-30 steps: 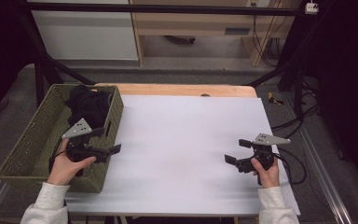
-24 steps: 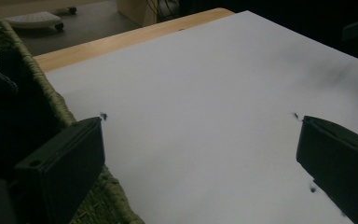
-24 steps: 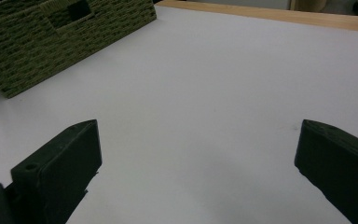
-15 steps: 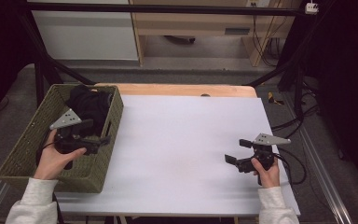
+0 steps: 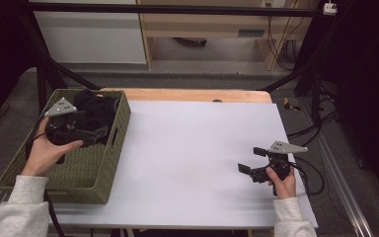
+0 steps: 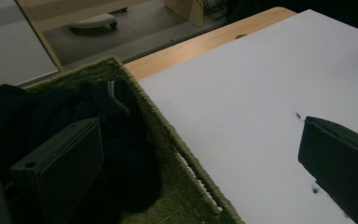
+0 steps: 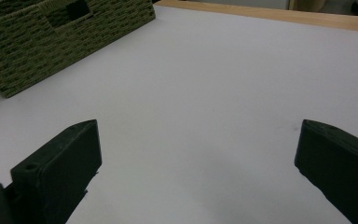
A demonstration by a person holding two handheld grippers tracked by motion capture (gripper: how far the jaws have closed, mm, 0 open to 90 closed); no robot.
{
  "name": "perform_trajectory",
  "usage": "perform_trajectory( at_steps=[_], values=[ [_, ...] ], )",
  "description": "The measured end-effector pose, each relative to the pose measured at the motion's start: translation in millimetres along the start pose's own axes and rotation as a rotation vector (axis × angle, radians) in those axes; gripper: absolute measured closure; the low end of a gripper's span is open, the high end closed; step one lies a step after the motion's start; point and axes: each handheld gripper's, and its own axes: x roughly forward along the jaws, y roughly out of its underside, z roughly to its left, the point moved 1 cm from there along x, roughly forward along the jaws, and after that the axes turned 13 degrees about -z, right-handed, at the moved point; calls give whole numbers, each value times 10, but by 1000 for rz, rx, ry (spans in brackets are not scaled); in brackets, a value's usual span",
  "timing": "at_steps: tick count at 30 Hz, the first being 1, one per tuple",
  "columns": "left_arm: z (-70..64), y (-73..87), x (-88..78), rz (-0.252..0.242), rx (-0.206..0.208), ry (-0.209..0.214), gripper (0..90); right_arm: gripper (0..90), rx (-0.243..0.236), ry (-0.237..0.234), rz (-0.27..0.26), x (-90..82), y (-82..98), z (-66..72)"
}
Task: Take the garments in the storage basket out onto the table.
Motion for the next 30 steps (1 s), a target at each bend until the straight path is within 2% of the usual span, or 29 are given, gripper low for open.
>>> perform_trajectory(
  at_steps=[17, 21, 30],
  values=[
    [387, 128, 340, 56, -47, -115, 0, 10, -1, 6, 4, 6, 9, -6],
    [439, 160, 380, 64, -53, -130, 0, 9, -1, 6, 5, 6, 10, -7],
    [615, 264, 519, 86, -78, -203, 7, 9, -1, 9, 12, 11, 18, -9]
  ],
)
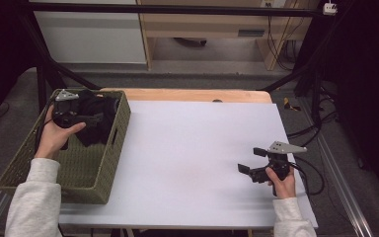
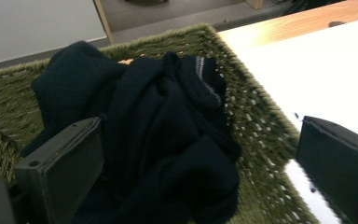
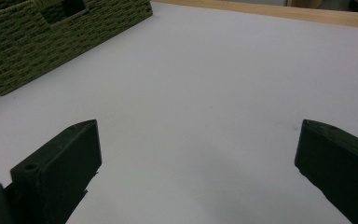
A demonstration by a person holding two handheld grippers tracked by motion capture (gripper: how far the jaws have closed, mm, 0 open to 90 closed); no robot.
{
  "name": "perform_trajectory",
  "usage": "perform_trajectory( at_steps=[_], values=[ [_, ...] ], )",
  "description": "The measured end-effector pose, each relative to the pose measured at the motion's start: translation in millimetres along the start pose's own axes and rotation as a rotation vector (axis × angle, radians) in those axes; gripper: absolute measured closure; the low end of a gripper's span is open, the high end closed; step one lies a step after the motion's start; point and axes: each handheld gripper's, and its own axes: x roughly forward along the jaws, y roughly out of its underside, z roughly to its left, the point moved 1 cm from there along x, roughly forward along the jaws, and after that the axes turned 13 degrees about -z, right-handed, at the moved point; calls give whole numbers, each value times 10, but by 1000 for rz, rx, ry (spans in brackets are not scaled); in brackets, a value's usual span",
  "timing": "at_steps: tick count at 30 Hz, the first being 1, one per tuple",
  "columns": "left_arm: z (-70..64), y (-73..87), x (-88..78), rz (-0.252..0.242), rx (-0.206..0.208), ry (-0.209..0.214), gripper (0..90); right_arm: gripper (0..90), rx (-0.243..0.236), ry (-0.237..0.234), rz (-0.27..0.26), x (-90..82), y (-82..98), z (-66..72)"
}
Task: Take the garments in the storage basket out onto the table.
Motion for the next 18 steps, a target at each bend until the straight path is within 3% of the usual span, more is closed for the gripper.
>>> perform_trajectory(
  at_steps=[7, 11, 18],
  values=[
    [24, 12, 109, 18, 18, -17, 20, 9, -1, 1, -1, 0, 1, 0],
    [57, 19, 202, 25, 46, -51, 39, 9, -2, 1, 0, 4, 4, 0],
    [119, 82, 295, 43, 53, -73, 55, 9, -2, 3, 8, 11, 11, 4]
  ],
)
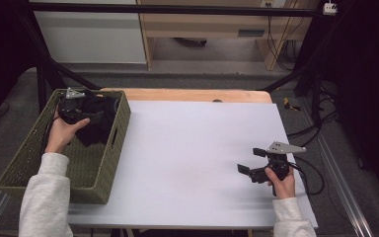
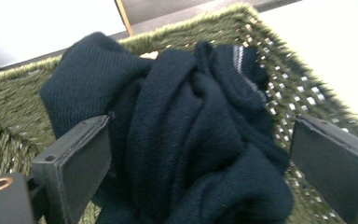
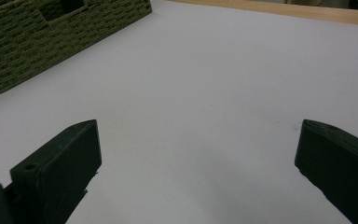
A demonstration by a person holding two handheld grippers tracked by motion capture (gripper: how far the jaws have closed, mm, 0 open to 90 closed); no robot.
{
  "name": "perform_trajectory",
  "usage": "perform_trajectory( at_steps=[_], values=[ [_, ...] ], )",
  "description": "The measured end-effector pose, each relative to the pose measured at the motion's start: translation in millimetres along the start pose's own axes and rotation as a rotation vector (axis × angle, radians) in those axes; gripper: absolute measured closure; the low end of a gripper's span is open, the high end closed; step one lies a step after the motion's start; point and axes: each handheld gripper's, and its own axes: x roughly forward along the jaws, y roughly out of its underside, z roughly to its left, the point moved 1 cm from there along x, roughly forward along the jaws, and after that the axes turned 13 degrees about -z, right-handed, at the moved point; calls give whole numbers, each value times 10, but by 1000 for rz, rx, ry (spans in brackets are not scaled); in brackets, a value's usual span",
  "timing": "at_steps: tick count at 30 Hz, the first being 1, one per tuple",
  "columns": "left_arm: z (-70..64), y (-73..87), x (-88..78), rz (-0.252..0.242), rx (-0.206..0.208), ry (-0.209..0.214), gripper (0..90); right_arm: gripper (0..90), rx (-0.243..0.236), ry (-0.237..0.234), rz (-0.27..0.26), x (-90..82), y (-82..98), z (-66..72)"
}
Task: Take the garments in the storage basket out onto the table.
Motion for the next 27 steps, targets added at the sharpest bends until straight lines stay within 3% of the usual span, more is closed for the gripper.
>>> perform_trajectory(
  at_steps=[8, 14, 18, 24, 27],
  values=[
    [30, 95, 128, 23, -12, -10, 75, 9, -3, -1, 5, 10, 6, 1],
    [69, 164, 202, 22, -78, -10, 124, 9, 0, 1, 4, 6, 5, 1],
    [67, 217, 253, 18, -130, -2, 223, 8, 0, 0, 4, 4, 3, 0],
    [53, 222, 266, 18, -135, -7, 330, 8, 1, 0, 2, 8, 4, 1],
    [36, 231, 274, 32, -120, -7, 390, 8, 2, -2, -1, 7, 3, 3]
  ],
)
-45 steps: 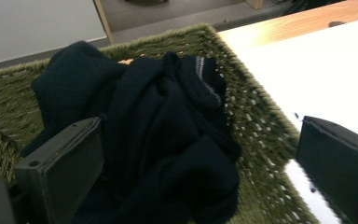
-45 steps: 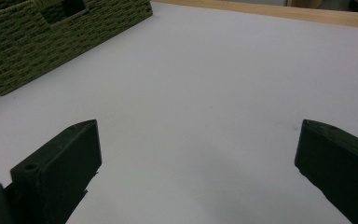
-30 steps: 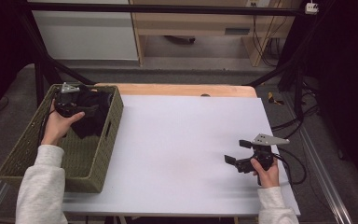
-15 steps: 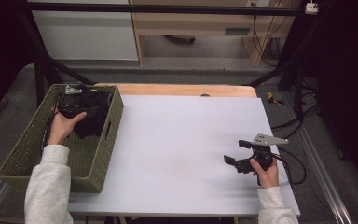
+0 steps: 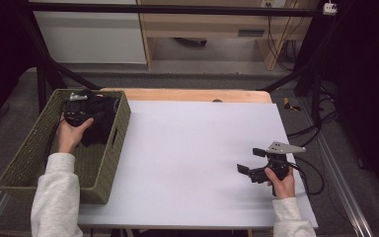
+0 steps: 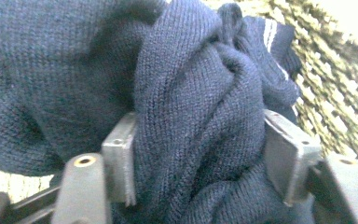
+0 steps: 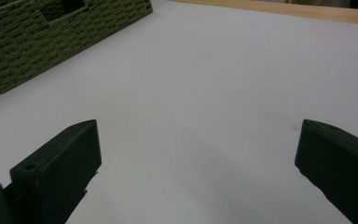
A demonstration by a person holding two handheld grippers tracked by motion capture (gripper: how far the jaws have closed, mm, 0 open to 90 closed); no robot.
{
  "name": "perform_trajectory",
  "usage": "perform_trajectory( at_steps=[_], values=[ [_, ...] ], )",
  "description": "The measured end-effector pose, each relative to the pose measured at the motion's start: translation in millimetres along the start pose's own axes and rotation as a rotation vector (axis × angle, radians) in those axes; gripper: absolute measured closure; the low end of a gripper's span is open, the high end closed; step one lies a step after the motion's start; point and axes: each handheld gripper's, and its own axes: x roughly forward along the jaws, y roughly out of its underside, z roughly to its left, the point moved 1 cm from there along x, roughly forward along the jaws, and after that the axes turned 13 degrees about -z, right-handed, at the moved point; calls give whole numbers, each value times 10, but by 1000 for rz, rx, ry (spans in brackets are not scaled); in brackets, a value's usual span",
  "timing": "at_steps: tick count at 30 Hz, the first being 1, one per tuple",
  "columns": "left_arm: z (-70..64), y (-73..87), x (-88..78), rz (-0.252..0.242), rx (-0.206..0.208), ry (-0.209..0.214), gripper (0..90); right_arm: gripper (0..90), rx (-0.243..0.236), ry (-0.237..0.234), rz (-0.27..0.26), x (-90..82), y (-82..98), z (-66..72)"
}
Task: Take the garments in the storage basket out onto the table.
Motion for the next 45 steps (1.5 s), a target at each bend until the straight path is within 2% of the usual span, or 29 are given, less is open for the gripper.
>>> perform_trajectory(
  at_steps=[7, 13, 18, 23, 28, 34, 39, 45],
  values=[
    [-76, 7, -21, 56, 52, -26, 569, 8, 0, 1, -5, -10, -6, -4],
    [-94, 5, -52, 63, 68, -23, 638, 8, 0, 1, -5, -9, -5, -2],
    [-123, -35, -95, 69, 64, -31, 664, 8, -1, 1, -5, -9, -4, -3],
    [-138, -83, -159, 86, 23, -33, 679, 8, -1, 0, -6, -10, -4, -2],
    [-147, -106, -205, 82, 11, -43, 684, 8, 0, 1, -5, -7, -4, -1],
    [-150, -138, -266, 76, 22, -60, 688, 8, 0, -1, -8, -11, -5, -2],
    [-136, -163, -321, 70, 7, -70, 693, 8, 1, 0, -4, -6, -3, 0],
    [-134, -201, -385, 58, 11, -78, 699, 9, 0, -1, -6, -6, -4, -2]
  ],
)
